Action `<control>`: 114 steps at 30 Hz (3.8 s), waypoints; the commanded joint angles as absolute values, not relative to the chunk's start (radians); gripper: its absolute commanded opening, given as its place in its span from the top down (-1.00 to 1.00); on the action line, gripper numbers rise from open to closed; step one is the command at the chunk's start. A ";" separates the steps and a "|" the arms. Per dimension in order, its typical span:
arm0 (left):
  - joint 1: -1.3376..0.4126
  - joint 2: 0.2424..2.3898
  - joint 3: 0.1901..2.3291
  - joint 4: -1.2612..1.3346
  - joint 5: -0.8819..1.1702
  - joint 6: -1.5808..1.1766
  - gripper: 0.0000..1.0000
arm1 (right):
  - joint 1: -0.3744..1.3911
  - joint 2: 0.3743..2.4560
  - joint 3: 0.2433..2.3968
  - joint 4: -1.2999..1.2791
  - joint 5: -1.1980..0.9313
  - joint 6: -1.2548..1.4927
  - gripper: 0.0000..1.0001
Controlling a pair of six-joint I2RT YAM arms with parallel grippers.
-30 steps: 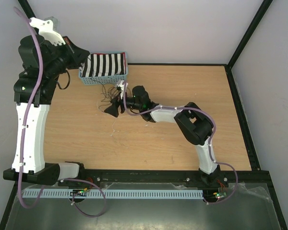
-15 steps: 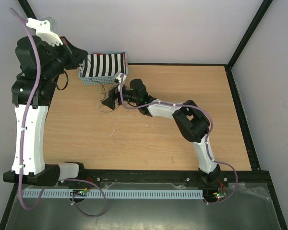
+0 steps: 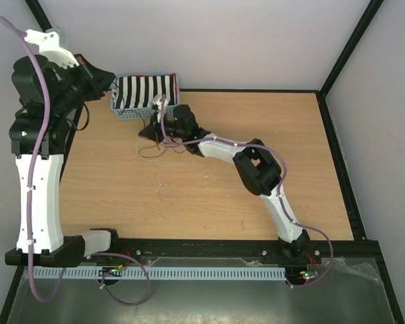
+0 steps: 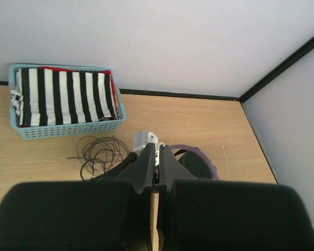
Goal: Zip-tie the wires
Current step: Pick up the cable at the center of the board.
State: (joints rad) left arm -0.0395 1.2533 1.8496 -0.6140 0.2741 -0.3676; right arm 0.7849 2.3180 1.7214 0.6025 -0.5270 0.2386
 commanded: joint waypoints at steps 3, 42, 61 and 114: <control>0.054 1.164 1.784 -0.604 0.316 -0.404 1.00 | 0.776 2.232 1.913 0.482 -0.487 0.160 1.00; 0.162 1.071 1.619 -0.598 0.352 -0.476 1.00 | 0.668 2.000 2.115 0.670 -0.507 0.381 1.00; 0.184 1.079 1.657 -0.597 0.364 -0.476 1.00 | 0.630 1.928 1.934 0.496 -0.534 0.308 1.00; 0.267 1.135 1.990 -0.601 0.506 -0.596 1.00 | 0.822 2.144 1.387 0.641 -0.506 -0.263 -0.99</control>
